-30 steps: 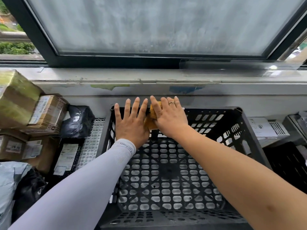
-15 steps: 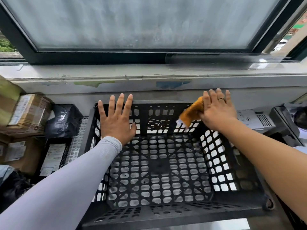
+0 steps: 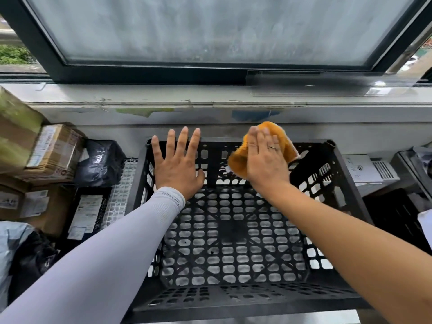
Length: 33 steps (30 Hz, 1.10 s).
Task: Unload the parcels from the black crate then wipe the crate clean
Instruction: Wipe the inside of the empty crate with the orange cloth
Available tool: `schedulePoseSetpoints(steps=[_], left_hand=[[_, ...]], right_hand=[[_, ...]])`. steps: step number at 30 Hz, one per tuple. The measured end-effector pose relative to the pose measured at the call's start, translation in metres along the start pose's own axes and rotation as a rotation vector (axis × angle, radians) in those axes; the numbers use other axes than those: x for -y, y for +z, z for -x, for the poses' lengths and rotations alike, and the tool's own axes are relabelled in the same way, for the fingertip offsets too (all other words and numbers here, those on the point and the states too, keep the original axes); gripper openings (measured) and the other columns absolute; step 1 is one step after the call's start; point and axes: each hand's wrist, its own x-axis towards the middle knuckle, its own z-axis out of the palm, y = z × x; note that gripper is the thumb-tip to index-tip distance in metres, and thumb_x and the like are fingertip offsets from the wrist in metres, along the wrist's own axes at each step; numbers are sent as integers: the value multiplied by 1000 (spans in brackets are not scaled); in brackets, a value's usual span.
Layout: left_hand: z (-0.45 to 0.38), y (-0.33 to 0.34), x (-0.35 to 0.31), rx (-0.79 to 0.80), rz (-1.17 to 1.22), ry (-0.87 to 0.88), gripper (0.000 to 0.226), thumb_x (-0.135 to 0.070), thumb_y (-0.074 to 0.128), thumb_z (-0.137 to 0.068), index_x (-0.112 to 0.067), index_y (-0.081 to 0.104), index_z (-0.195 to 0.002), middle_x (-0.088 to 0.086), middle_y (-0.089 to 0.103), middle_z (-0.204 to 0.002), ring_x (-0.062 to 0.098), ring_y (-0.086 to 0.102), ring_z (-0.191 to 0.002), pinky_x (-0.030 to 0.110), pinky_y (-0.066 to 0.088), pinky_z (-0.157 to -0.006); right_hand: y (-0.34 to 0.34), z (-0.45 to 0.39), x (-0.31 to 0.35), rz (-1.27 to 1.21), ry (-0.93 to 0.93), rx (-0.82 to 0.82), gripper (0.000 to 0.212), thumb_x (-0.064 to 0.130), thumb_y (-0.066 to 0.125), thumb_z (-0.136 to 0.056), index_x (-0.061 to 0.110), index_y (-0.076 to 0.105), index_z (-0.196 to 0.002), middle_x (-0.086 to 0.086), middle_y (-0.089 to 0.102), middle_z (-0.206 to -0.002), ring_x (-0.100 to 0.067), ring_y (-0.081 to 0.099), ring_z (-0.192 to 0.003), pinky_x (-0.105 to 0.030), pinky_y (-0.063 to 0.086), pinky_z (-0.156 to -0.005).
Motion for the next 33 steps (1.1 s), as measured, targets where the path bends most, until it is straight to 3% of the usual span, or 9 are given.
schedulePoseSetpoints(steps=[3,7,10,14,18,21,24,27,33], left_hand=[[0,0,0,-1,16,8,102,-63,50,-90,-32,-15,-162,3,0,-173,34,-1,-159,65,-12,-122],[0,2,4,-21,25,33,99,-64,49,-89,-33,-9,-163,3,6,-173,33,4,-159,65,-9,-123],[0,1,4,-30,19,40,99,-61,50,-89,-31,-7,-163,4,9,-172,34,7,-158,66,-5,-123],[-1,-1,3,-11,6,34,102,-59,53,-88,-31,-10,-163,5,7,-173,34,5,-158,66,-5,-123],[0,-3,4,-7,28,33,98,-59,51,-90,-31,-8,-163,4,8,-173,34,4,-159,65,-8,-123],[-1,-5,2,-6,30,34,94,-63,47,-91,-31,-3,-164,4,13,-172,35,8,-158,66,-6,-122],[-3,-8,2,-11,13,41,94,-66,47,-90,-30,1,-164,4,19,-171,35,14,-157,67,-1,-122],[-5,-10,7,0,7,61,94,-66,49,-90,-32,0,-164,2,22,-169,33,17,-156,68,3,-121],[-8,-20,22,68,-21,153,95,-59,49,-92,-37,-11,-162,-1,12,-173,29,15,-158,77,5,-116]], right_hand=[[17,-11,43,-64,-150,-93,88,35,49,-103,8,-12,-160,-16,-3,-171,-31,-9,-157,-46,-9,-127],[34,-22,68,-5,-253,-215,78,38,48,-102,4,12,-163,-16,14,-170,-34,10,-158,-51,6,-128],[35,-19,47,14,-245,-257,66,33,26,-103,5,18,-163,-14,19,-170,-32,15,-157,-51,10,-128],[34,-9,2,-2,-162,-278,60,17,20,-103,3,18,-161,-16,21,-168,-33,16,-157,-52,13,-128],[29,9,-40,-116,68,-284,61,22,21,-103,0,19,-160,-19,24,-166,-34,15,-156,-42,-2,-129],[20,24,-58,-295,310,-288,73,37,15,-98,0,16,-161,-20,16,-168,-35,9,-157,-45,6,-129],[16,28,-51,-520,564,-423,61,24,30,-108,7,13,-164,-12,11,-171,-30,10,-158,-48,14,-128],[16,20,-29,-748,831,-540,60,12,36,-109,15,13,-165,-4,14,-172,-26,19,-156,-39,17,-126],[17,-15,43,-1122,1106,-531,44,21,34,-109,31,40,-152,-6,52,-152,-30,55,-135,-52,45,-113]])
